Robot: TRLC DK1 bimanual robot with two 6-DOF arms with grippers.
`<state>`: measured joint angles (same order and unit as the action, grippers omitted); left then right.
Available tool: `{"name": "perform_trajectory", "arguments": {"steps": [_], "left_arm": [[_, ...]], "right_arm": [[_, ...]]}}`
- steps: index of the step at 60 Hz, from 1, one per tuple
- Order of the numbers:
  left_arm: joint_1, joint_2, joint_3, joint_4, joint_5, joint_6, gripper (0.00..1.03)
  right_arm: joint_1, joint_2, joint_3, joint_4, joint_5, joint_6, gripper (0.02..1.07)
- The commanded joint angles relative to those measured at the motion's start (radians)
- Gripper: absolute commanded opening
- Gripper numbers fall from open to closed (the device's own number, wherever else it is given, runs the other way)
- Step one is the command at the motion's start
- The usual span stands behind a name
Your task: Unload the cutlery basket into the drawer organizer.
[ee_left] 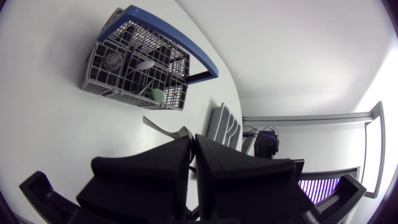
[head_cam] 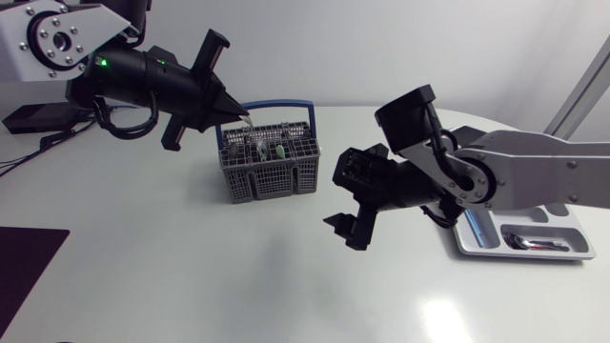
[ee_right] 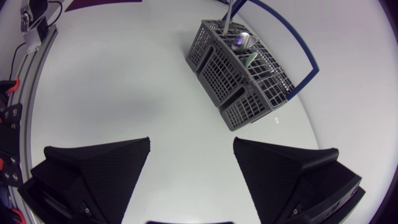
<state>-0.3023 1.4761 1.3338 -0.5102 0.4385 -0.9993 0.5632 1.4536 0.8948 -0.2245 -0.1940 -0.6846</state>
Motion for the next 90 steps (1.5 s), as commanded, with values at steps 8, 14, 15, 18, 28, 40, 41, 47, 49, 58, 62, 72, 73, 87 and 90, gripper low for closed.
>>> {"name": "perform_trajectory", "arguments": {"steps": [8,14,15,18,28,40,41,47,49,58,62,72,73,87,90], "left_arm": [[-0.038,0.033,-0.021,0.007,0.045,-0.067,0.04],[-0.043,0.049,-0.021,0.009,0.065,-0.082,0.04],[-0.044,0.05,-0.021,0.009,0.068,-0.084,0.04],[-0.044,0.058,-0.021,0.009,0.08,-0.091,0.04],[-0.04,0.09,-0.024,0.015,0.118,-0.114,0.04],[-0.031,0.102,-0.048,0.073,0.166,-0.167,0.03],[-0.031,0.104,-0.048,0.075,0.169,-0.168,0.03],[-0.027,0.113,-0.053,0.084,0.186,-0.176,0.03],[-0.026,0.113,-0.053,0.084,0.186,-0.176,0.03],[-0.021,0.122,-0.059,0.09,0.19,-0.174,0.03],[-0.02,0.124,-0.062,0.093,0.193,-0.174,0.03],[-0.018,0.127,-0.064,0.095,0.198,-0.174,0.03],[-0.018,0.127,-0.064,0.095,0.198,-0.174,0.03],[-0.015,0.125,-0.061,0.095,0.201,-0.176,0.03],[-0.015,0.125,-0.061,0.095,0.204,-0.176,0.03]], "right_arm": [[0.058,-0.002,0.018,0.096,-0.009,0.168,0.92],[0.084,0.016,0.02,0.155,0.002,0.215,0.92],[0.089,0.019,0.02,0.166,0.005,0.221,0.91],[0.102,0.03,0.021,0.2,0.025,0.229,0.88],[0.147,0.079,0.024,0.304,0.087,0.252,0.86],[0.173,0.133,0.038,0.404,0.153,0.263,0.84],[0.175,0.136,0.038,0.413,0.157,0.263,0.83],[0.175,0.157,0.047,0.456,0.18,0.27,0.73],[0.175,0.162,0.052,0.465,0.185,0.273,0.71],[0.168,0.175,0.07,0.501,0.208,0.281,0.59],[0.168,0.18,0.079,0.505,0.212,0.283,0.54],[0.162,0.205,0.101,0.514,0.212,0.289,0.46],[0.162,0.208,0.104,0.514,0.212,0.289,0.46],[0.159,0.221,0.118,0.511,0.211,0.289,0.27],[0.159,0.221,0.119,0.508,0.211,0.289,0.23]]}}
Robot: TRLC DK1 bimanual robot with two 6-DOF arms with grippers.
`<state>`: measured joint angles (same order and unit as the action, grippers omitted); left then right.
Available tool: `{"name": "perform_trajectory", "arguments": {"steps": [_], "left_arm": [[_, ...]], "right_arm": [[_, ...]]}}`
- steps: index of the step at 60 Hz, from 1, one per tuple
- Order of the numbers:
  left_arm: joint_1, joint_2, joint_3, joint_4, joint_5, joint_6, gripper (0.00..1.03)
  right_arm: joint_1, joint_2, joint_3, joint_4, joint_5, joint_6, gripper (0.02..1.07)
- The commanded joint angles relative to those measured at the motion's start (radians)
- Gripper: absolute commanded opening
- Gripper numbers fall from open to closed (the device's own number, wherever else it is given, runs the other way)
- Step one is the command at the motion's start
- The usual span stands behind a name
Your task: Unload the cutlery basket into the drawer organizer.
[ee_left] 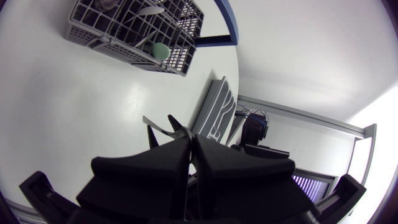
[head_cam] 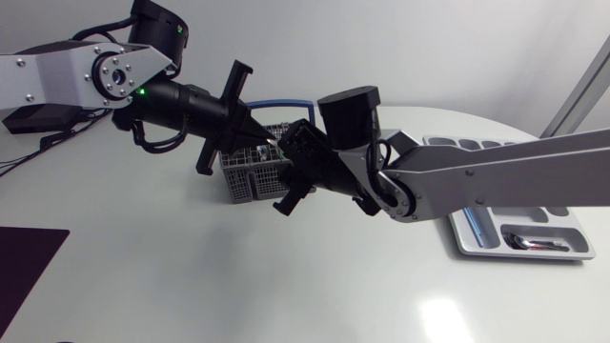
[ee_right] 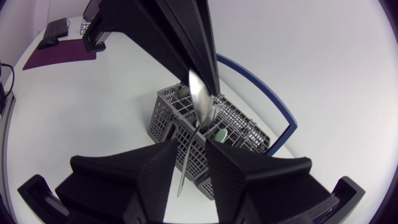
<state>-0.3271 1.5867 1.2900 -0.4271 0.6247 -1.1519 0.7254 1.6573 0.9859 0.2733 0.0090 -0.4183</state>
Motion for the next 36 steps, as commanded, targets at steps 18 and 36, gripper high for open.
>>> {"name": "perform_trajectory", "arguments": {"steps": [18,36], "left_arm": [[0.01,0.01,-0.02,0.011,0.033,-0.028,0.04],[0.013,0.006,-0.015,0.011,0.073,-0.031,0.16]], "right_arm": [[-0.006,0.039,0.043,-0.011,0.005,0.033,0.08],[-0.026,0.042,0.056,-0.049,-0.021,0.053,0.08]]}}
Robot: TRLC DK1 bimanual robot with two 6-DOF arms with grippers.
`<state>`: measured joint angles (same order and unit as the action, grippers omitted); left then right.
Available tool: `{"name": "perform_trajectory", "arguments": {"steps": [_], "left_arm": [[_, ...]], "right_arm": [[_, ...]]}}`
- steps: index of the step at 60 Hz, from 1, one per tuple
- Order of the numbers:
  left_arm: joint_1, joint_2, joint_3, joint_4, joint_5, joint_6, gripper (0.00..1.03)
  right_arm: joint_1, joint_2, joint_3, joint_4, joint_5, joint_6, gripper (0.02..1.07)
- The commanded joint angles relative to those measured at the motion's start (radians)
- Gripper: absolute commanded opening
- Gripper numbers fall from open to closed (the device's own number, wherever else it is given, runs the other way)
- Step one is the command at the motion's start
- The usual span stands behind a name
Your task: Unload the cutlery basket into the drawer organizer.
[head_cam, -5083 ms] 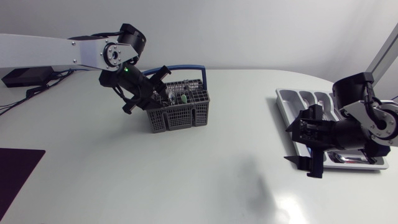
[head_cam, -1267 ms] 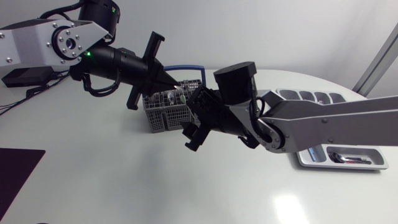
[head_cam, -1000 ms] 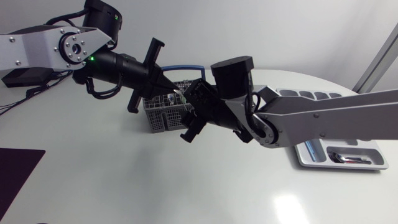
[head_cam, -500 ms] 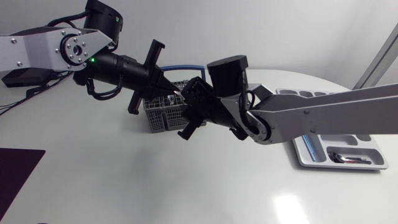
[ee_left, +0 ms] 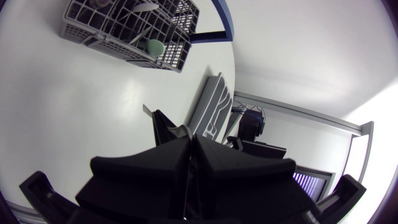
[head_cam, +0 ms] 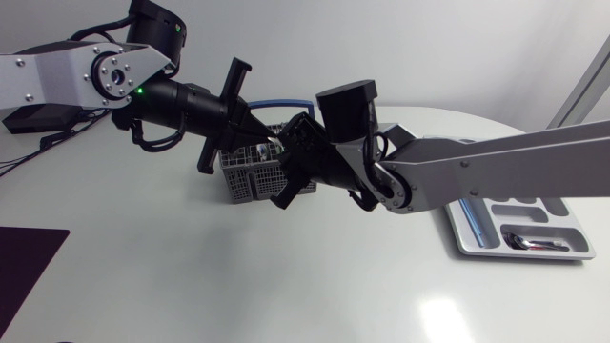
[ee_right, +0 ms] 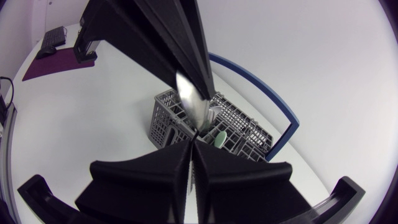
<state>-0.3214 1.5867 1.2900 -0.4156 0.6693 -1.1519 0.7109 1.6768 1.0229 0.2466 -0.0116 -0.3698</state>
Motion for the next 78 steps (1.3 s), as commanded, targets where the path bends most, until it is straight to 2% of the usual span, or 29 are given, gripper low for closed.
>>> {"name": "perform_trajectory", "arguments": {"steps": [1,14,20,29,32,38,43,53,63,73,78], "left_arm": [[0.007,0.004,-0.014,0.0,0.029,-0.031,0.2],[0.033,0.012,0.029,-0.003,0.065,-0.029,0.73],[0.053,0.013,0.045,-0.008,0.072,-0.02,0.84],[0.094,0.053,0.106,-0.06,0.065,0.027,0.88],[0.114,0.104,0.161,-0.13,0.065,0.081,0.92],[0.139,0.183,0.253,-0.255,0.061,0.182,0.92],[0.153,0.22,0.293,-0.305,0.059,0.238,0.92],[0.148,0.251,0.325,-0.322,0.012,0.301,0.92],[0.137,0.32,0.411,-0.416,-0.019,0.397,0.92],[0.11,0.371,0.494,-0.476,-0.097,0.463,0.92],[0.094,0.406,0.557,-0.546,-0.12,0.511,0.92]], "right_arm": [[-0.011,0.023,0.02,-0.027,-0.005,0.005,0.08],[-0.021,0.018,0.023,-0.076,-0.037,0.008,0.08],[-0.028,0.011,0.022,-0.104,-0.051,0.008,0.08],[-0.057,-0.011,0.009,-0.158,-0.097,0.003,0.08],[-0.068,-0.019,0.002,-0.171,-0.111,-0.003,0.08],[-0.087,-0.037,-0.02,-0.196,-0.126,-0.02,0.08],[-0.102,-0.058,-0.046,-0.199,-0.142,-0.029,0.08],[-0.143,-0.098,-0.08,-0.231,-0.176,-0.052,0.08],[-0.199,-0.138,-0.115,-0.265,-0.206,-0.089,0.08],[-0.254,-0.175,-0.142,-0.3,-0.232,-0.135,0.08],[-0.286,-0.192,-0.156,-0.323,-0.245,-0.169,0.08]]}}
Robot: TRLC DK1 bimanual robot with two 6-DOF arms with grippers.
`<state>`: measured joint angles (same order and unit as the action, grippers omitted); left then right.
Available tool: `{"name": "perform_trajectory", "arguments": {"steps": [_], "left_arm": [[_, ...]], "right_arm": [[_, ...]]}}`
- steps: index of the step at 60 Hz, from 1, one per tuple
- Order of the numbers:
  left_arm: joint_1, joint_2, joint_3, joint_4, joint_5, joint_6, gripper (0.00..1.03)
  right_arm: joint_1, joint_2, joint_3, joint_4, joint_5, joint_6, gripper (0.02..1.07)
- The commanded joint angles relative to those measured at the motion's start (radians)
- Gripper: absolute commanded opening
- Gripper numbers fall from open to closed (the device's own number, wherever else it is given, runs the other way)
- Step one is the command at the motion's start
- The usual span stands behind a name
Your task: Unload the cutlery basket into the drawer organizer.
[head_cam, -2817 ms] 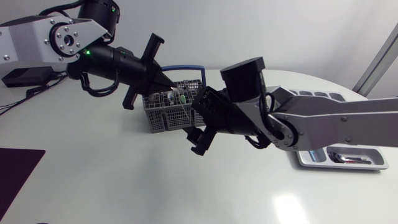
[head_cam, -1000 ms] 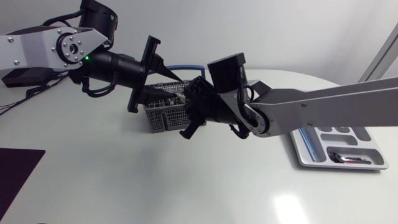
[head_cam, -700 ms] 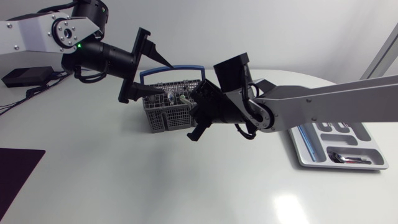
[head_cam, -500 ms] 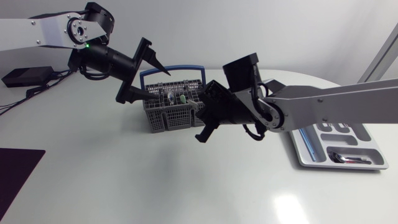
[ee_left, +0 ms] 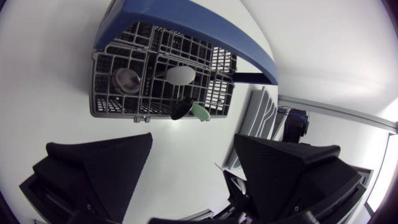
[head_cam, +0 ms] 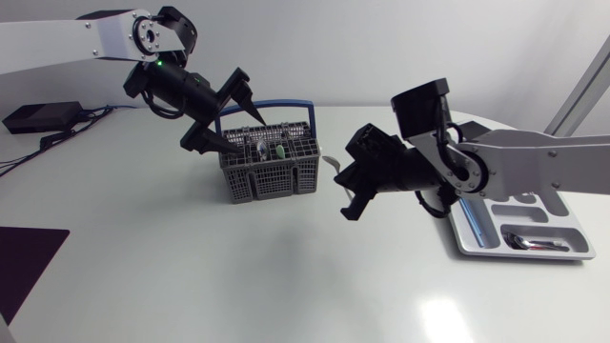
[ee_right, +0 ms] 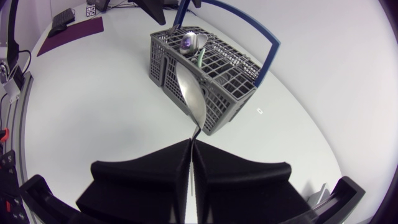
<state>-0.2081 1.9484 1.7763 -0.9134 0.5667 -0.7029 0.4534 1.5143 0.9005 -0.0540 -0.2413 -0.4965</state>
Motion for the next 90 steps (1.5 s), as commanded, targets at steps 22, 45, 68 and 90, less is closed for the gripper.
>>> {"name": "perform_trajectory", "arguments": {"steps": [22,45,68,90], "left_arm": [[-0.099,0.075,0.19,-0.163,-0.203,0.197,0.92],[-0.136,0.118,0.264,-0.209,-0.315,0.338,0.91],[-0.182,0.038,0.078,0.01,-0.462,0.402,0.88],[-0.208,-0.025,-0.049,0.131,-0.53,0.444,0.86]], "right_arm": [[-0.206,-0.112,-0.091,-0.149,-0.087,-0.217,0.08],[-0.404,-0.181,-0.126,-0.248,-0.164,-0.389,0.08],[-0.625,-0.204,-0.124,-0.317,-0.253,-0.545,0.08],[-0.803,-0.186,-0.089,-0.386,-0.314,-0.669,0.08]]}}
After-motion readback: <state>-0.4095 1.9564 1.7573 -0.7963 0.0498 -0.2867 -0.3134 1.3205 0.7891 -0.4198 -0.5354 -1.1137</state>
